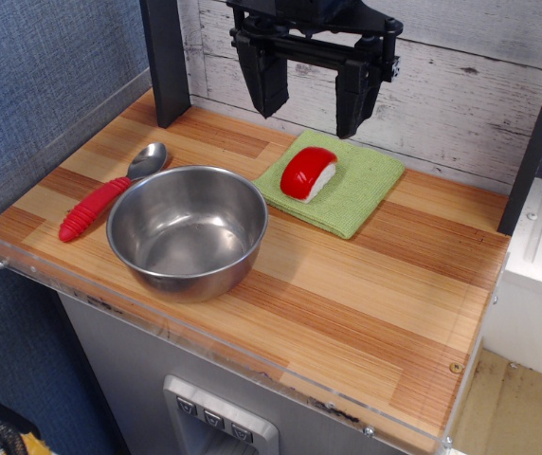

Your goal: Put the spoon to the right of the pot.

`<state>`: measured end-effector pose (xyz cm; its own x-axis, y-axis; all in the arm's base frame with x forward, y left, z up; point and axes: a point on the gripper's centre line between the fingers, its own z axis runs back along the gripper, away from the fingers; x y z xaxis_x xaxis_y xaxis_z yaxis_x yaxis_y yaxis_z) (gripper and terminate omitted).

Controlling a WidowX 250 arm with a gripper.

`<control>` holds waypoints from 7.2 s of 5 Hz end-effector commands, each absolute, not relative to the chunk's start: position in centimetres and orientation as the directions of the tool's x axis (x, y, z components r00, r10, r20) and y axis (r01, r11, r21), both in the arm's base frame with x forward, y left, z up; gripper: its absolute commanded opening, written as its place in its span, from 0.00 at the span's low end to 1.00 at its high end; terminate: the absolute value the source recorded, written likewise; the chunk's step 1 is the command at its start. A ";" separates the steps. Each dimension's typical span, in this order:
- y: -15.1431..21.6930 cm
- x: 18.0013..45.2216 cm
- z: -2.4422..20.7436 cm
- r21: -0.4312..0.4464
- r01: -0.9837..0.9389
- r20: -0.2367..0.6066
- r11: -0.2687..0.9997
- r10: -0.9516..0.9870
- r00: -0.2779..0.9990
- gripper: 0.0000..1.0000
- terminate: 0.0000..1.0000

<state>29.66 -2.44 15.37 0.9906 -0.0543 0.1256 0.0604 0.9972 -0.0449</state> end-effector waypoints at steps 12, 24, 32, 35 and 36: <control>19.9 27.0 5.8 0.059 -0.047 0.084 0.997 0.042 0.996 1.00 0.00; 3.6 23.4 14.9 -0.082 -0.211 0.181 0.974 0.223 0.958 0.00 0.00; -7.6 25.1 2.3 0.048 -0.064 -0.096 0.997 0.068 0.993 0.00 0.00; -7.5 25.2 5.5 0.027 0.077 0.082 0.997 -0.079 0.994 1.00 0.00; -6.1 24.8 9.4 -0.023 0.106 0.215 0.994 -0.099 0.972 1.00 0.00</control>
